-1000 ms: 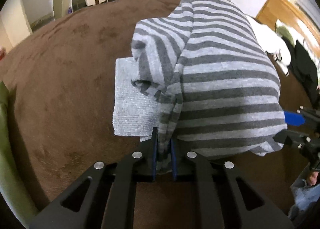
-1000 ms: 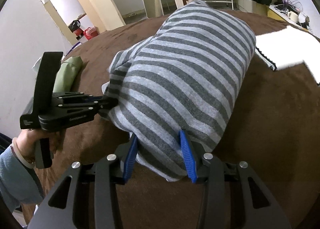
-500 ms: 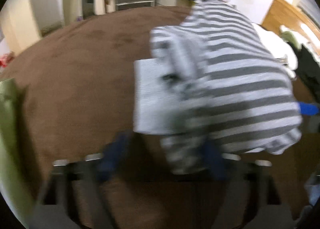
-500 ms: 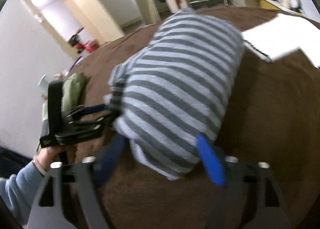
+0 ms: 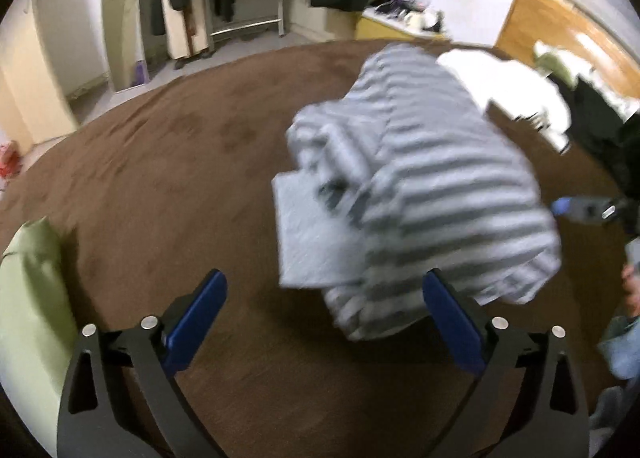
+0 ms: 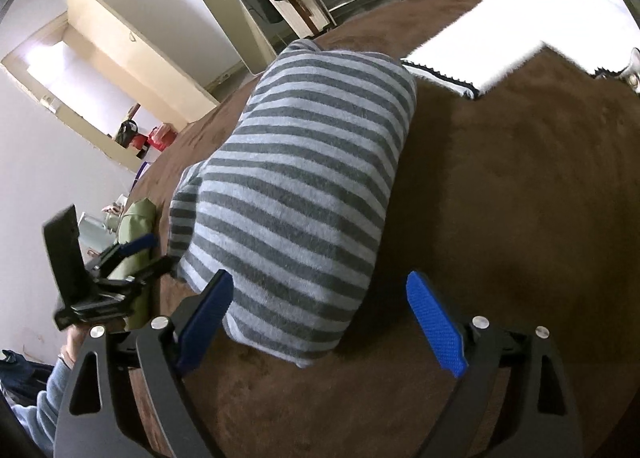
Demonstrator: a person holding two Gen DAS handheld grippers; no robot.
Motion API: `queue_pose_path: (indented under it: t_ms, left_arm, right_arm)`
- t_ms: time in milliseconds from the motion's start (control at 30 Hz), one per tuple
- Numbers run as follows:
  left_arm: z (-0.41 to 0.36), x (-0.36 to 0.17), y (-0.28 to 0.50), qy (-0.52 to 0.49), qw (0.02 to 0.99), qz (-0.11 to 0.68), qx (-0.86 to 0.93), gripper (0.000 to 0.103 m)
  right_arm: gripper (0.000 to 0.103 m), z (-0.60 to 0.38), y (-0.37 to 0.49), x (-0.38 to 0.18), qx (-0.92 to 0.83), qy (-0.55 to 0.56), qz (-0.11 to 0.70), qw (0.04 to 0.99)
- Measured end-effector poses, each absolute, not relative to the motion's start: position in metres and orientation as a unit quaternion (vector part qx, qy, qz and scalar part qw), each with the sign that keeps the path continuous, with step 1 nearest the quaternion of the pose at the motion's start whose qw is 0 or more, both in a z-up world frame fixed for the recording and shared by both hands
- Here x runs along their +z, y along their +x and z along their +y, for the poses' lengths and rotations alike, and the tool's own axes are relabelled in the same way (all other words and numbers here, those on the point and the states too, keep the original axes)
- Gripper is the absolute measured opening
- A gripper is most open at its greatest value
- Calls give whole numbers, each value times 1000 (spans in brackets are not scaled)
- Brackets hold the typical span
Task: Fold large clothes
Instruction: 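Set the bundle down on the rug and open both tools, then grasp the bundle sides with both tools and lift it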
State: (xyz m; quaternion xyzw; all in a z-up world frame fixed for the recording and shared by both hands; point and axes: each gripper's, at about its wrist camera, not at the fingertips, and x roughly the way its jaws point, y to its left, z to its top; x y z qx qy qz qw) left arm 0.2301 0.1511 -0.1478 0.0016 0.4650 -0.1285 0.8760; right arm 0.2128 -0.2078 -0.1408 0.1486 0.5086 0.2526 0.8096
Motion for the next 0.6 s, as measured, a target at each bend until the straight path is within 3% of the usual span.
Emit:
queue_pose_path:
  t_ms: [267,600]
  left_arm:
    - [168,-127,286,-106,853,468,-208,96]
    - [167,-189,362,-195,770,546,-267,96]
  right_arm:
    - [89,-202,231,-141,264,174,503,804]
    - [89,-215,264,-180,305,321,496,747]
